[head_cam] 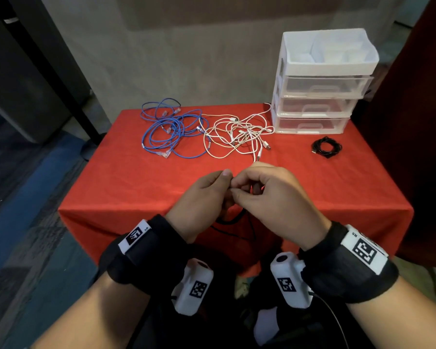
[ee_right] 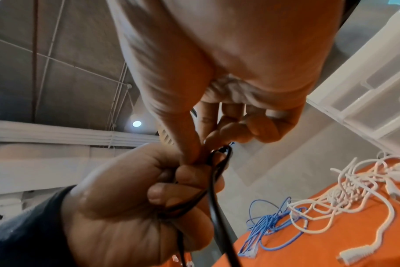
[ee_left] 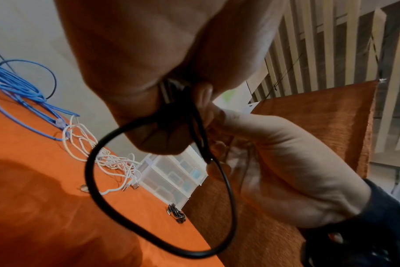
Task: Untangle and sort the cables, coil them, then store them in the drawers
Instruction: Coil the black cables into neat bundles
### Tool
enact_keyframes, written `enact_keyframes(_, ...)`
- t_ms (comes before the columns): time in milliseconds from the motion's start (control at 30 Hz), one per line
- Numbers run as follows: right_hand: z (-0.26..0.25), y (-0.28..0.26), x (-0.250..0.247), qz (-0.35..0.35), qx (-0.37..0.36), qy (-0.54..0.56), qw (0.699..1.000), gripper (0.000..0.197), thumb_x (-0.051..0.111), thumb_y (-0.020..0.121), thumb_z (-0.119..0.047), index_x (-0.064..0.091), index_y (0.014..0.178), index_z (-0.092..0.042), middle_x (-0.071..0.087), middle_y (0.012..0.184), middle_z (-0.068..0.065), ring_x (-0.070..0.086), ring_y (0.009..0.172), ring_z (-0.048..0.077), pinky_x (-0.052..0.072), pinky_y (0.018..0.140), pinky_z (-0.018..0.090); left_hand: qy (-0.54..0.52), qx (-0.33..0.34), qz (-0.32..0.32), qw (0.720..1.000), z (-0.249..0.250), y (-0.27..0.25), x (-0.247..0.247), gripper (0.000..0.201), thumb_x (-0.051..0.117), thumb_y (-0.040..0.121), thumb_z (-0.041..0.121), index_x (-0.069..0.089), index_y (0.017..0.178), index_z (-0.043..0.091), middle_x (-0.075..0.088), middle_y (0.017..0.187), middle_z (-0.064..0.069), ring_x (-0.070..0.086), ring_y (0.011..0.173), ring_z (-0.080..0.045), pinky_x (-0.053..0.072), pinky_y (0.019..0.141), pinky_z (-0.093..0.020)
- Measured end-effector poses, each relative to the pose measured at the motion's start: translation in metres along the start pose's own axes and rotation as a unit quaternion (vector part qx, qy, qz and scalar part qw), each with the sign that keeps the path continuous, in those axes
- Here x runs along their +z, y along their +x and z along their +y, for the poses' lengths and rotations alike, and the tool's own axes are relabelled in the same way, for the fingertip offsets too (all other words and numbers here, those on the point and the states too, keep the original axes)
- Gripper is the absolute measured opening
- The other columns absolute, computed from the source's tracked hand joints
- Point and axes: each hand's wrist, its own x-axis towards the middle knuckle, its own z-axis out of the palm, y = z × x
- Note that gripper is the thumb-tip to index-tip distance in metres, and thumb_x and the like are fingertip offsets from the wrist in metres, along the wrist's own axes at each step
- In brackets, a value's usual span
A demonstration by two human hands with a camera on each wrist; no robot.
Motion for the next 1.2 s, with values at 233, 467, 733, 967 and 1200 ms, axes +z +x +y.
enact_keyframes(233, -0.008, -0.001, -0.003, 0.004, 0.033, 0.103, 0.994, 0.012, 0.077, 0.086, -0.008, 0.069, 0.077, -0.009, 0.059, 0.07, -0.002, 0.05, 0.059, 0.014, 0.041, 0.057, 0.023, 0.008, -0.038, 0.002, 0.999, -0.007, 0.003, -0.005, 0.048, 0.036, 0.106, 0.047, 0.059, 0.075, 0.017, 0.043, 0.052, 0.006, 0.035, 0.046, -0.01, 0.029, 0.048, -0.024)
enact_keyframes(467, 0.001, 0.031, -0.045, 0.186, 0.14, 0.278, 0.932, 0.021, 0.073, 0.09, -0.006, 0.066, 0.073, -0.017, 0.063, 0.07, -0.008, 0.048, 0.056, -0.001, 0.037, 0.062, 0.016, 0.001, -0.019, -0.097, 0.995, -0.012, -0.002, -0.012, 0.049, 0.03, 0.107, 0.044, 0.06, 0.093, 0.007, 0.031, 0.059, 0.004, 0.026, 0.046, -0.01, 0.038, 0.052, -0.026)
enact_keyframes(733, 0.034, 0.018, -0.046, 0.16, 0.08, 0.002, 0.984, 0.023, 0.074, 0.087, -0.016, 0.063, 0.105, -0.025, 0.056, 0.104, -0.004, 0.052, 0.082, 0.01, 0.041, 0.077, 0.022, 0.058, 0.026, -0.076, 0.995, -0.014, 0.001, -0.012, 0.037, 0.033, 0.109, 0.031, 0.055, 0.09, 0.009, 0.027, 0.053, 0.01, 0.024, 0.044, -0.005, 0.038, 0.049, -0.025)
enact_keyframes(967, 0.022, -0.002, -0.013, -0.004, -0.035, -0.047, 0.998, 0.027, 0.075, 0.09, -0.034, 0.071, 0.116, -0.026, 0.067, 0.104, -0.011, 0.063, 0.092, 0.013, 0.044, 0.081, 0.02, 0.035, 0.055, 0.009, 0.998, -0.014, 0.009, -0.005, 0.035, 0.036, 0.109, 0.03, 0.052, 0.084, 0.012, 0.034, 0.048, 0.013, 0.031, 0.04, -0.003, 0.038, 0.047, -0.025)
enact_keyframes(1200, 0.017, -0.008, -0.005, -0.053, 0.052, 0.136, 0.988, 0.019, 0.068, 0.098, -0.016, 0.075, 0.115, -0.02, 0.076, 0.096, -0.006, 0.064, 0.086, 0.003, 0.05, 0.081, 0.022, -0.013, 0.075, 0.031, 0.997, -0.014, 0.008, 0.0, 0.036, 0.036, 0.109, 0.032, 0.051, 0.082, 0.015, 0.033, 0.051, 0.011, 0.029, 0.043, -0.006, 0.034, 0.048, -0.024)
